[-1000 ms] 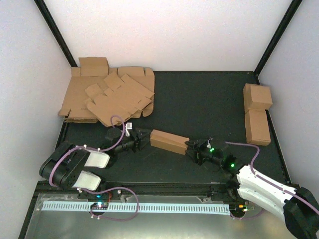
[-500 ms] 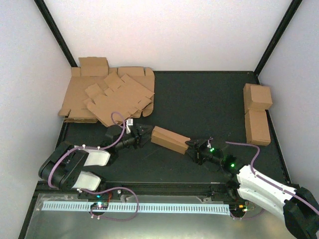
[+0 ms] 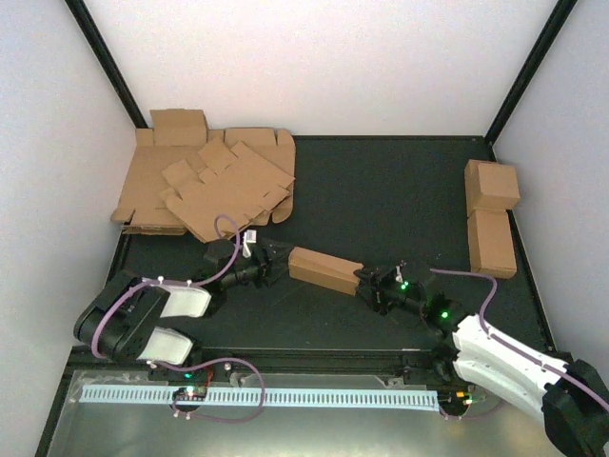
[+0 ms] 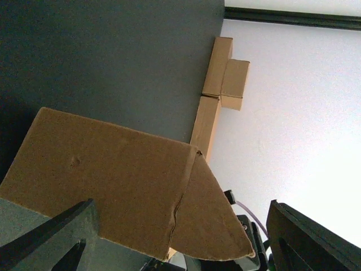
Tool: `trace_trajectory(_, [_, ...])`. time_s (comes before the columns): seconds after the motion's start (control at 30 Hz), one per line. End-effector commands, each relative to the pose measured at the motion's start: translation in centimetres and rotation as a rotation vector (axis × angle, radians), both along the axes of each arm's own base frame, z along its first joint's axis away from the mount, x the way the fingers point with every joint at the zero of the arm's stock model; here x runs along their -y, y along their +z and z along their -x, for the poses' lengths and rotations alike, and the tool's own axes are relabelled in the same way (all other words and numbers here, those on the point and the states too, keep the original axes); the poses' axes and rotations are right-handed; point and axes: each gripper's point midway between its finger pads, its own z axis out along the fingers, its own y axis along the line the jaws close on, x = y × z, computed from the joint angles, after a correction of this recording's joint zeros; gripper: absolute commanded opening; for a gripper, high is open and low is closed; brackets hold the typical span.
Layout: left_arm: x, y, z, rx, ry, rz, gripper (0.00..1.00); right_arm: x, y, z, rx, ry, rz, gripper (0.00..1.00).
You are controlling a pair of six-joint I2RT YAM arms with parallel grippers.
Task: Fold the paper box
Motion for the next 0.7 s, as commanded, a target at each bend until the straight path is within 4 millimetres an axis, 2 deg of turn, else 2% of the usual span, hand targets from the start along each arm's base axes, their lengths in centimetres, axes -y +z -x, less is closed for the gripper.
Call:
trace_trajectory(0.0, [1.0, 1.5, 0.7, 0.056, -0.074, 0.007, 0.81, 0.5, 0.2, -0.3, 0.008, -0.014, 0.040, 0.47])
trace_trajectory(0.17, [1.2, 1.0, 0.7, 0.046, -0.097, -0.032, 0.67, 0.4, 0.2, -0.3, 0.010, -0.009, 0.044, 0.47])
trace_trajectory(0.33, [1.3, 0.2, 0.9, 0.036, -0.122, -0.071, 0.68, 0.3, 0.3, -0.2, 0.009, -0.003, 0.045, 0.47])
trace_trajectory(0.43, [0.9, -0.3, 0.9, 0.022, -0.103, -0.077, 0.54, 0.5, 0.2, -0.3, 0.011, -0.008, 0.049, 0.47])
trace_trajectory(0.6, [0.7, -0.9, 1.0, 0.002, -0.089, -0.090, 0.48, 0.5, 0.0, -0.2, 0.007, -0.009, 0.055, 0.47])
trace_trajectory(0.67, [0.6, -1.1, 1.0, 0.000, -0.086, -0.094, 0.36, 0.6, -0.2, -0.2, 0.007, -0.010, 0.059, 0.47])
